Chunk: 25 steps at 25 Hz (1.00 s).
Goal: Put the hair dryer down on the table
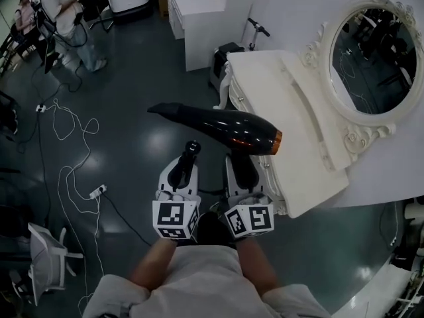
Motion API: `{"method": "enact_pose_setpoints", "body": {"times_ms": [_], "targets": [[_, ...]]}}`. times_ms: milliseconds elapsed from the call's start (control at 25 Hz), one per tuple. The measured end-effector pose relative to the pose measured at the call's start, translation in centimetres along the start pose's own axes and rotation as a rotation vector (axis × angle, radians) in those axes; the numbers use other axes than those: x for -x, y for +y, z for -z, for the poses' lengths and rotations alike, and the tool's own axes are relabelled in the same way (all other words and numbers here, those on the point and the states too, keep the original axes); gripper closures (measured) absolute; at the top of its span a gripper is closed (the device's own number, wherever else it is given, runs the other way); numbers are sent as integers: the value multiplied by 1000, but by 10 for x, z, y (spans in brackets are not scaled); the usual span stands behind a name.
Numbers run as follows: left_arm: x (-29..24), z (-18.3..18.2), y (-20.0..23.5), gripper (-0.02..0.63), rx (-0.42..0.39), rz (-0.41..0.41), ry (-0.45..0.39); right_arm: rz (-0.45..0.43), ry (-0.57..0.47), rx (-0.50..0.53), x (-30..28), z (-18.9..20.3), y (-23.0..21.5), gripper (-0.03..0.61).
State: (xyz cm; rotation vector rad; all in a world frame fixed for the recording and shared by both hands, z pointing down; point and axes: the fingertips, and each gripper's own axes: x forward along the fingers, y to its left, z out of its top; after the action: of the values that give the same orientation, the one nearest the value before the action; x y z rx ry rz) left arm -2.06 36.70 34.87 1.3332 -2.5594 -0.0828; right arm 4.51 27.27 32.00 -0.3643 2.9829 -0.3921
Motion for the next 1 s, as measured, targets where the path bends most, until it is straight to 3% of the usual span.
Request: {"method": "enact_pose_setpoints", "body": {"times_ms": [200,440,800,1000], "targets": [[-84,3,-16,541,6,52,54,39,8,43,-48,-1,-62,391],[-151,7,-43,541,-31,129,102,118,7,15,-72,1,-127,391],[-214,13,-64,541,-52,198,137,192,5,-50,-97,2,-191,391],[-252,45,-66,541,-54,246,148,247,-16,-35,-104,30,-220,391]]}}
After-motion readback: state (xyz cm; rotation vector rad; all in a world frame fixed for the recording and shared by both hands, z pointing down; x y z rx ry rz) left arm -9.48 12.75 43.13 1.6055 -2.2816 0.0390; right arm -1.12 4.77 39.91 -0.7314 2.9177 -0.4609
